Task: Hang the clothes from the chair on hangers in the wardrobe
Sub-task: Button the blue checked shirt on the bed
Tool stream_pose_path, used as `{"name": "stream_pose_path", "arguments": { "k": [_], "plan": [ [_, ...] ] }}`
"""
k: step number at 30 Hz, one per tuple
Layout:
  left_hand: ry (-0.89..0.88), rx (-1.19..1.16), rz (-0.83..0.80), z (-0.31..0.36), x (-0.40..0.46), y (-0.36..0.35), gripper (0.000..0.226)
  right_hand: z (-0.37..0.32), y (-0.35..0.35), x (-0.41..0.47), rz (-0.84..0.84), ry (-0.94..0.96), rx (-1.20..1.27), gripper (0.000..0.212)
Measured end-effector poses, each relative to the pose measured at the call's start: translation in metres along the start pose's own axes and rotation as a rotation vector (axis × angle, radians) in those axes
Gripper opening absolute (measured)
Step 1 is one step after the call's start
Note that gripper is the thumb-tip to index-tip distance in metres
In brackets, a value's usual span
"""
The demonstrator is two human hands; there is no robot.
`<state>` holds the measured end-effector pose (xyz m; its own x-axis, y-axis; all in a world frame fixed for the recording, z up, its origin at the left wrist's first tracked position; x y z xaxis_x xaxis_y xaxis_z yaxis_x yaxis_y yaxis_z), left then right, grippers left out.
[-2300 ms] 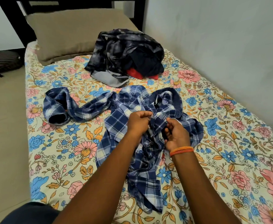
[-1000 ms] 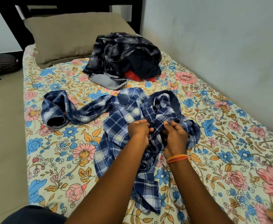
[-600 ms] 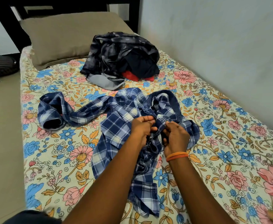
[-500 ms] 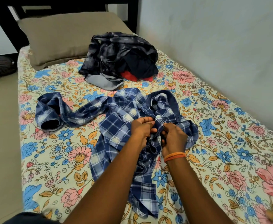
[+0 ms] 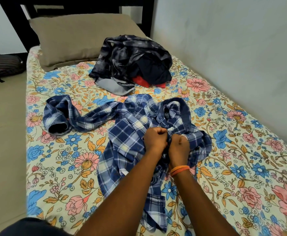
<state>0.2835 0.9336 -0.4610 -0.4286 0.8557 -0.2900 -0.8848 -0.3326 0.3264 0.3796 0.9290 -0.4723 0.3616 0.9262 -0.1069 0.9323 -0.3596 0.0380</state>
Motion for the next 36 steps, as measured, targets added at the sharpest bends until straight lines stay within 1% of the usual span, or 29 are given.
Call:
{"name": "stream_pose_path", "arguments": {
  "k": [3,6,7,9,11,13,15,17,18,19,20,23,27,30,32,34,36],
  "plan": [
    [0.129,-0.21,-0.022,-0.01,-0.001,0.004,0.011,-0.004,0.006,0.002,0.028,0.006,-0.031,0.036],
    [0.162,-0.296,0.005,-0.012,-0.004,0.011,0.008,-0.002,0.011,0.003,0.08,-0.04,0.008,0.041],
    [0.153,-0.304,0.031,-0.011,-0.006,0.014,0.008,-0.001,0.013,0.003,0.113,-0.066,0.056,0.04],
    [0.102,-0.306,0.09,-0.007,-0.01,0.022,0.005,-0.001,0.021,0.003,0.189,-0.121,0.155,0.028],
    [-0.011,-0.276,0.142,0.001,-0.017,0.034,0.001,-0.007,0.03,0.001,0.246,-0.09,0.184,0.022],
    [-0.158,-0.192,0.185,0.009,-0.026,0.047,0.008,-0.021,0.032,-0.006,0.26,0.066,0.158,0.016],
    [-0.277,-0.092,0.187,0.018,-0.037,0.054,0.013,-0.04,0.025,-0.023,0.186,0.323,0.075,0.013],
    [-0.358,-0.015,0.168,0.024,-0.048,0.054,0.016,-0.048,0.011,-0.039,0.087,0.562,-0.179,0.015],
    [-0.38,0.019,0.158,0.025,-0.052,0.053,0.016,-0.046,0.006,-0.043,0.053,0.627,-0.292,0.018],
    [-0.392,0.042,0.149,0.025,-0.056,0.051,0.017,-0.043,0.003,-0.045,0.031,0.644,-0.349,0.021],
    [-0.397,0.053,0.142,0.024,-0.058,0.05,0.018,-0.042,0.002,-0.046,0.017,0.646,-0.371,0.022],
    [-0.398,0.045,0.119,0.022,-0.061,0.051,0.017,-0.038,0.005,-0.045,-0.008,0.642,-0.323,0.019],
    [-0.365,-0.027,0.091,0.016,-0.062,0.052,0.014,-0.034,0.008,-0.043,-0.062,0.596,-0.29,0.021],
    [-0.346,-0.059,0.059,0.015,-0.062,0.053,0.013,-0.035,0.01,-0.046,-0.089,0.531,-0.211,0.01],
    [-0.345,-0.061,0.037,0.014,-0.061,0.054,0.013,-0.035,0.011,-0.046,-0.094,0.504,-0.181,0.007],
    [-0.341,-0.063,0.039,0.013,-0.06,0.057,0.011,-0.036,0.012,-0.047,-0.119,0.461,-0.117,0.007],
    [-0.302,-0.081,0.059,0.01,-0.057,0.059,0.009,-0.039,0.014,-0.049,-0.159,0.395,-0.008,0.012]
  ]
}}
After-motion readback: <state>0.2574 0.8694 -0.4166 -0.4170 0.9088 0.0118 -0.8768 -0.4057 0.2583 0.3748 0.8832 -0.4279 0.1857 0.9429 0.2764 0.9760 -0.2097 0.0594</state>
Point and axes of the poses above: each hand's wrist, its own x-axis towards the middle knuckle, its own y-axis out of the back of the hand, z = x × y, the point moved 4 cm from there along x, towards the middle knuckle, and after that the axes turned 9 degrees about x, right-handed, at the moved point
